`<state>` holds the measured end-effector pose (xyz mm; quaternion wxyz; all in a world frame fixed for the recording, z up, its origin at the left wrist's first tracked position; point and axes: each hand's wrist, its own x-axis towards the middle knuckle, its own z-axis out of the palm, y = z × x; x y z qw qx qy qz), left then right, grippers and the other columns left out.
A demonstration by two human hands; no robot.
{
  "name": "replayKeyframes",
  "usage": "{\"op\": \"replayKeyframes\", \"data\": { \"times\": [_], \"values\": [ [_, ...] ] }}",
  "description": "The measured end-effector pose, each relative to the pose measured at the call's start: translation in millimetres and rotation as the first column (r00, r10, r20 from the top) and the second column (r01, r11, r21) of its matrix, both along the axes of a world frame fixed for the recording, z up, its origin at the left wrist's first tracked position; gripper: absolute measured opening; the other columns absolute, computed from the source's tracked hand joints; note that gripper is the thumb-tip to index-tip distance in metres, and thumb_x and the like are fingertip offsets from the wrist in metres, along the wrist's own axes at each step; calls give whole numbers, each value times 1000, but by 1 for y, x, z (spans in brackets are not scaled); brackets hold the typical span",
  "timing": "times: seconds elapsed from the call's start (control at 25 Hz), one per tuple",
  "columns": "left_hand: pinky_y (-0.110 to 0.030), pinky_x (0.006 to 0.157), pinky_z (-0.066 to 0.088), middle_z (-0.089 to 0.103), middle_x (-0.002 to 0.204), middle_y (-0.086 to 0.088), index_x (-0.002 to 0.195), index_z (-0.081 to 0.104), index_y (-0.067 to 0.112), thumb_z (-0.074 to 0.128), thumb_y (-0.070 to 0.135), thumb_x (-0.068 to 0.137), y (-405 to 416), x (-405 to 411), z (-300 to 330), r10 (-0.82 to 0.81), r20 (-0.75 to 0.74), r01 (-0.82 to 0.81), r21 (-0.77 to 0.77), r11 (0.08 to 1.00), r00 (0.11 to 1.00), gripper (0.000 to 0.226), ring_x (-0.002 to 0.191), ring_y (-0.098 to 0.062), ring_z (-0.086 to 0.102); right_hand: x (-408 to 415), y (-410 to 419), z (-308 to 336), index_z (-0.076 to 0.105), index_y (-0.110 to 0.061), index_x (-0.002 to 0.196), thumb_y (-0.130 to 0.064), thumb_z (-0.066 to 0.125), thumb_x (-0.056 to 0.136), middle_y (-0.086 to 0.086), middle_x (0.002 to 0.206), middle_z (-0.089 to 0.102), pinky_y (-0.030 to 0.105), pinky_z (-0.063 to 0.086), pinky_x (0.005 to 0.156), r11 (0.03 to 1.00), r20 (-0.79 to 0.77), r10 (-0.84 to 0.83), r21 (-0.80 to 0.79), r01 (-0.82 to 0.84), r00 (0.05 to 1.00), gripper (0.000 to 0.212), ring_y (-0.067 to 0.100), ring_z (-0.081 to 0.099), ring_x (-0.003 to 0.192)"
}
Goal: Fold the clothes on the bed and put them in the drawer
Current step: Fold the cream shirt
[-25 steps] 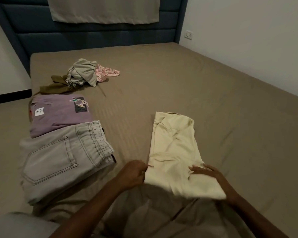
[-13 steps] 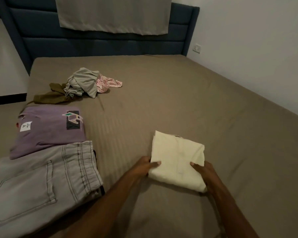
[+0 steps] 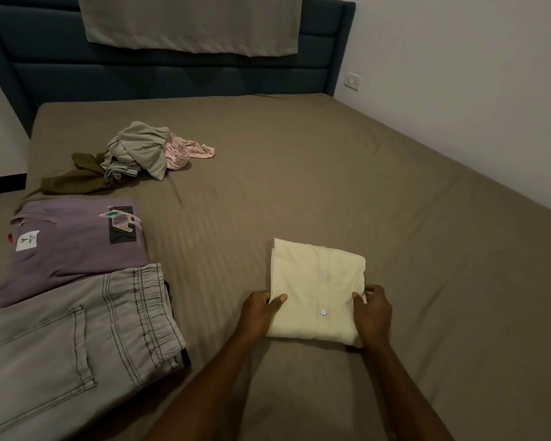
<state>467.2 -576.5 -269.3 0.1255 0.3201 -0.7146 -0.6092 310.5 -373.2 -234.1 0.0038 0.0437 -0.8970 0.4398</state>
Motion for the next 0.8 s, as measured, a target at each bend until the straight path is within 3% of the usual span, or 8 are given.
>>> {"op": "replayKeyframes", "data": {
  "times": [0.08, 0.16, 0.24, 0.4, 0.52, 0.6, 0.68, 0.8],
  "values": [
    [-30, 56, 35, 53, 58, 8, 66, 63, 6, 73, 65, 78, 2, -1, -1, 86, 54, -81, -87, 993, 995, 61, 58, -9, 48, 22, 2, 11, 59, -6, 127, -30, 64, 94, 17, 119, 67, 45, 46, 89, 974, -308, 38, 223, 33, 951, 41, 41, 63, 106],
    [-32, 55, 36, 56, 59, 2, 65, 60, 6, 77, 66, 77, 4, 0, 0, 161, 113, -144, -145, 979, 980, 63, 59, -17, 56, 55, 7, 8, 58, -10, 138, -40, 63, 85, 13, 136, 62, 46, 39, 103, 931, -480, 327, 312, -191, 814, 61, 35, 58, 122],
    [-33, 60, 42, 67, 73, -5, 75, 62, 7, 79, 68, 73, 4, 5, 11, 174, 222, -141, -157, 977, 959, 64, 74, -25, 67, 95, 10, -9, 46, -19, 153, -42, 64, 78, 9, 158, 45, 48, 31, 116, 763, -381, 628, 474, -439, 679, 81, 29, 42, 144],
    [-32, 84, 51, 69, 119, -12, 120, 64, 4, 78, 59, 81, 9, 22, 43, 75, 325, -16, -181, 983, 943, 68, 111, -32, 67, 116, 10, -21, 29, -30, 161, -37, 68, 69, 9, 168, 28, 51, 35, 116, 599, -212, 749, 623, -504, 628, 101, 31, 33, 150],
    [-38, 77, 60, 75, 103, -13, 100, 69, 3, 77, 60, 82, 6, 47, 55, 143, 225, -140, -30, 990, 964, 60, 90, -29, 73, 118, 11, -10, 32, -36, 157, -38, 79, 65, 12, 152, 53, 45, 57, 92, 523, -188, 793, 699, -488, 580, 104, 33, 59, 131],
    [-45, 64, 63, 76, 79, -10, 83, 65, 7, 69, 62, 87, 6, 73, 55, 285, 121, -290, 28, 957, 951, 55, 66, -25, 73, 116, 5, 18, 50, -39, 146, -46, 63, 75, 6, 135, 68, 39, 59, 81, 611, -240, 757, 590, -528, 608, 72, 30, 70, 114],
    [-45, 60, 63, 74, 71, -7, 89, 66, 10, 67, 56, 92, 9, 98, 50, 359, 4, -358, 110, 927, 933, 47, 60, -26, 73, 112, -7, 63, 67, -31, 133, -51, 41, 81, 7, 126, 73, 41, 56, 87, 695, -221, 694, 457, -556, 685, 61, 31, 71, 109],
    [-39, 59, 59, 72, 79, -10, 108, 65, 7, 76, 61, 77, 16, 128, 42, 326, -104, -272, 352, 896, 940, 63, 65, -23, 72, 109, -21, 141, 76, -11, 109, -37, 52, 84, 14, 102, 77, 39, 57, 77, 727, -160, 683, 49, -685, 713, 44, 24, 73, 93]
  ]
}}
